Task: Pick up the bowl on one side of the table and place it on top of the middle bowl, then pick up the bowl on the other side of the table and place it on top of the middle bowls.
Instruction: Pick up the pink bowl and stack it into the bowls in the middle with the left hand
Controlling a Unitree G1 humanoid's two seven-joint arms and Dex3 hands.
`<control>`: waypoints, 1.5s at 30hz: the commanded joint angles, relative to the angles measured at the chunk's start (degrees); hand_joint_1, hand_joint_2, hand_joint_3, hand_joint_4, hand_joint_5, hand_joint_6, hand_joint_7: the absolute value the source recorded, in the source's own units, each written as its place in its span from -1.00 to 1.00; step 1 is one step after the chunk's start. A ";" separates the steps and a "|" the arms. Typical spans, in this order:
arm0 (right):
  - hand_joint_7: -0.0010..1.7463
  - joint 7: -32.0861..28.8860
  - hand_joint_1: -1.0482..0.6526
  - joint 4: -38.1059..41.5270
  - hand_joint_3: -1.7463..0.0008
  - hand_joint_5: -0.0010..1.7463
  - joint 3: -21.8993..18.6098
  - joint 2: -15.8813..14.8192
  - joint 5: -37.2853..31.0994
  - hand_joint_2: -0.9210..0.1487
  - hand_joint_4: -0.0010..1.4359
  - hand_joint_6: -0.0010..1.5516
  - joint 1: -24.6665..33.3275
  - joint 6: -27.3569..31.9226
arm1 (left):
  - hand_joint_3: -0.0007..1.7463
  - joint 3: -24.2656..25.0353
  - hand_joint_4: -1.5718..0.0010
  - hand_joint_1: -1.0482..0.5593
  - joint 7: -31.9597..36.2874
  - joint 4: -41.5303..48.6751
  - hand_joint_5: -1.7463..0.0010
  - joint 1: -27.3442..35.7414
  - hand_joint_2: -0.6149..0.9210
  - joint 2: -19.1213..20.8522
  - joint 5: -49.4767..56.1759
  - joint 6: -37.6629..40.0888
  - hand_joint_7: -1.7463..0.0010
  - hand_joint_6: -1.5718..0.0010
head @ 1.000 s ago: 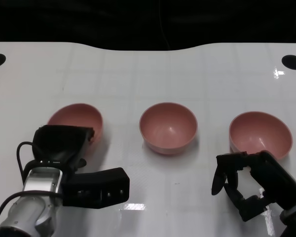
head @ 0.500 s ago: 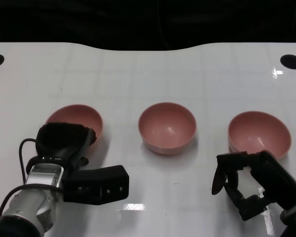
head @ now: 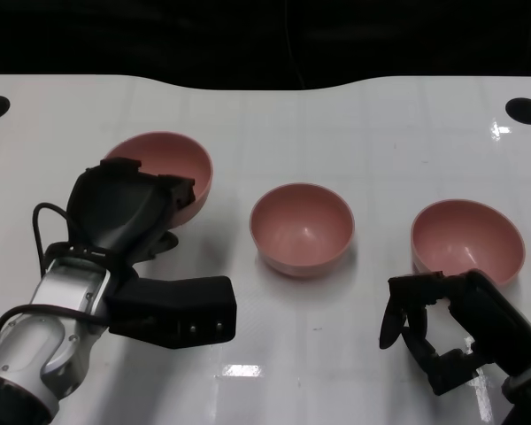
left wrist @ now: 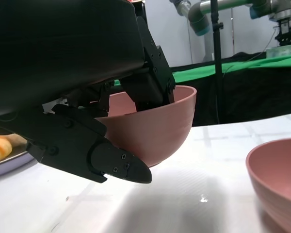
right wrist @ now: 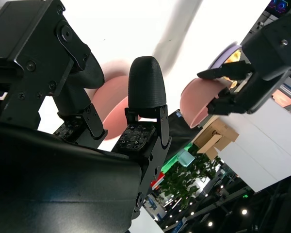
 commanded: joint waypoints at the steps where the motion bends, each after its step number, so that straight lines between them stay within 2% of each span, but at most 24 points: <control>1: 0.49 0.15 0.44 -0.02 -0.88 1.00 -0.42 -0.93 0.81 0.52 0.25 0.14 0.36 -0.08 | -0.27 1.12 -0.03 0.02 -0.12 -0.08 -1.00 -1.19 0.70 -0.05 -1.97 -2.25 -0.75 0.09; 4: 0.48 0.37 0.44 0.11 -0.88 1.00 -0.36 -0.96 1.02 0.52 0.25 0.14 0.36 -0.23 | -0.09 0.88 -0.03 0.02 0.80 1.28 -1.00 -2.51 0.61 -0.67 -3.07 -5.21 -0.87 0.13; 8: 0.48 0.75 0.42 -0.04 -0.87 1.00 -0.24 -0.82 1.27 0.51 0.24 0.15 0.44 -0.21 | 0.04 -0.68 -0.07 -0.05 3.60 5.92 -1.00 -7.17 0.55 -2.91 -3.25 -11.51 -0.82 0.10; 12: 0.48 0.56 0.42 -0.31 -0.87 1.00 -0.20 -0.58 0.86 0.51 0.25 0.16 0.53 -0.12 | 0.10 -2.64 -0.07 -0.06 4.13 9.12 -1.00 -10.94 0.52 -4.70 -1.47 -13.35 -0.55 -0.01; 15: 0.47 0.52 0.42 -0.29 -0.88 0.99 -0.06 -0.42 0.72 0.51 0.25 0.16 0.50 -0.36 | -0.06 -3.65 -0.09 -0.05 5.11 11.14 -1.00 -12.61 0.50 -5.90 -0.61 -14.22 -0.59 -0.02; 16: 0.47 0.49 0.42 -0.36 -0.88 0.99 -0.01 -0.36 0.63 0.51 0.25 0.16 0.48 -0.39 | -0.30 -4.02 -0.10 -0.07 4.92 11.59 -1.00 -13.13 0.58 -6.36 -0.49 -14.24 -0.42 -0.06; 17: 0.47 0.52 0.41 -0.66 -0.88 0.99 0.04 -0.30 0.57 0.51 0.25 0.16 0.56 -0.17 | -0.45 -4.45 -0.10 -0.09 4.53 12.02 -1.00 -13.70 0.66 -6.87 -0.34 -14.32 -0.29 -0.10; 19: 0.47 0.65 0.40 -1.43 -0.87 1.00 0.13 -0.23 0.45 0.51 0.25 0.16 0.78 0.54 | -0.53 -5.02 -0.10 -0.10 4.18 12.95 -1.00 -14.58 0.78 -7.69 -0.35 -14.84 -0.20 -0.13; 21: 0.47 0.83 0.38 -1.72 -0.86 1.00 0.25 -0.15 0.56 0.51 0.24 0.16 0.86 0.72 | -0.40 -5.45 -0.10 -0.09 3.99 14.34 -1.00 -15.33 0.75 -8.61 -0.96 -15.78 -0.34 -0.08; 22: 0.47 0.91 0.37 -1.66 -0.87 0.99 0.31 -0.10 0.70 0.51 0.24 0.16 0.84 0.61 | -0.25 -5.55 -0.10 -0.07 3.80 15.04 -1.00 -15.62 0.66 -9.01 -1.31 -16.23 -0.52 -0.04; 24: 0.46 1.19 0.37 -1.55 -0.87 0.98 0.43 -0.07 0.99 0.51 0.24 0.16 0.82 0.45 | -0.09 -5.98 -0.10 -0.05 3.39 16.94 -1.00 -16.19 0.57 -9.89 -1.79 -17.09 -0.69 0.01; 25: 0.46 1.25 0.39 -1.65 -0.87 0.99 0.43 -0.09 0.97 0.51 0.23 0.15 0.86 0.57 | 0.02 -6.29 -0.10 -0.04 3.44 18.07 -1.00 -16.51 0.53 -10.26 -1.87 -17.67 -0.75 0.01; 27: 0.46 1.35 0.39 -1.80 -0.87 1.00 0.41 -0.03 1.05 0.50 0.23 0.15 0.87 0.75 | 0.09 -7.16 -0.11 -0.03 3.05 20.11 -1.00 -17.26 0.49 -10.86 -1.60 -18.16 -0.78 0.01; 29: 0.46 1.45 0.39 -1.81 -0.87 1.00 0.41 0.05 1.14 0.49 0.23 0.15 0.76 0.82 | 0.10 -8.06 -0.08 -0.05 2.06 21.30 -1.00 -17.88 0.51 -11.29 -1.23 -17.76 -0.55 -0.02; 31: 0.46 1.54 0.40 -1.41 -0.87 1.00 0.44 0.16 1.28 0.49 0.23 0.15 0.50 0.56 | 0.01 -8.86 -0.05 -0.07 1.16 22.32 -1.00 -18.34 0.55 -11.70 -1.09 -17.65 -0.32 -0.08; 34: 0.46 1.61 0.41 -0.92 -0.87 1.00 0.53 0.33 1.25 0.49 0.24 0.15 0.23 0.61 | -0.06 -9.35 -0.05 -0.07 1.87 24.73 -1.00 -18.53 0.55 -12.61 -1.75 -18.88 -0.26 -0.12; 36: 0.46 1.56 0.42 -0.74 -0.88 1.00 0.53 0.41 1.18 0.50 0.24 0.15 0.18 0.59 | -0.06 -9.53 -0.04 -0.04 1.45 26.28 -0.99 -18.47 0.55 -13.12 -2.41 -19.52 -0.33 -0.11; 39: 0.46 1.58 0.43 -0.70 -0.89 1.00 0.56 0.38 1.05 0.50 0.24 0.15 0.09 0.48 | -0.10 -9.30 -0.02 -0.05 -0.18 27.74 -0.79 -18.34 0.60 -13.71 -3.78 -20.39 -0.37 -0.03; 40: 0.46 1.61 0.42 -0.80 -0.89 1.00 0.58 0.34 0.97 0.50 0.24 0.15 0.07 0.62 | -0.18 -9.18 0.07 -0.06 -1.31 27.91 -0.62 -18.20 0.65 -13.73 -4.37 -20.73 -0.25 0.14; 41: 0.46 1.70 0.42 -0.79 -0.87 1.00 0.64 0.27 0.89 0.49 0.24 0.15 0.02 0.76 | -0.37 -9.01 0.27 -0.08 -2.92 27.90 -0.30 -18.03 0.79 -13.68 -5.22 -21.06 0.06 0.37; 42: 0.46 1.77 0.42 -0.77 -0.86 1.00 0.68 0.22 0.86 0.49 0.24 0.15 -0.01 0.86 | -0.53 -8.93 0.38 -0.09 -4.08 27.78 -0.06 -17.94 0.89 -13.60 -5.79 -21.21 0.32 0.46; 43: 0.46 1.93 0.42 -0.79 -0.85 1.00 0.71 0.18 0.98 0.49 0.23 0.15 0.00 0.93 | -0.62 -9.00 0.44 -0.11 -5.06 27.38 0.07 -17.82 0.94 -13.43 -5.97 -21.00 0.46 0.51; 44: 0.45 1.95 0.42 -0.81 -0.84 1.00 0.70 0.18 1.01 0.49 0.23 0.15 0.02 0.95 | -0.68 -9.13 0.59 -0.17 -5.85 26.81 0.26 -17.67 0.98 -13.28 -5.91 -20.43 0.63 0.62; 45: 0.45 1.97 0.42 -0.86 -0.83 1.00 0.69 0.16 1.00 0.48 0.24 0.15 0.04 1.03 | -0.69 -9.22 0.69 -0.22 -6.38 26.25 0.35 -17.51 0.99 -13.15 -5.84 -19.90 0.72 0.69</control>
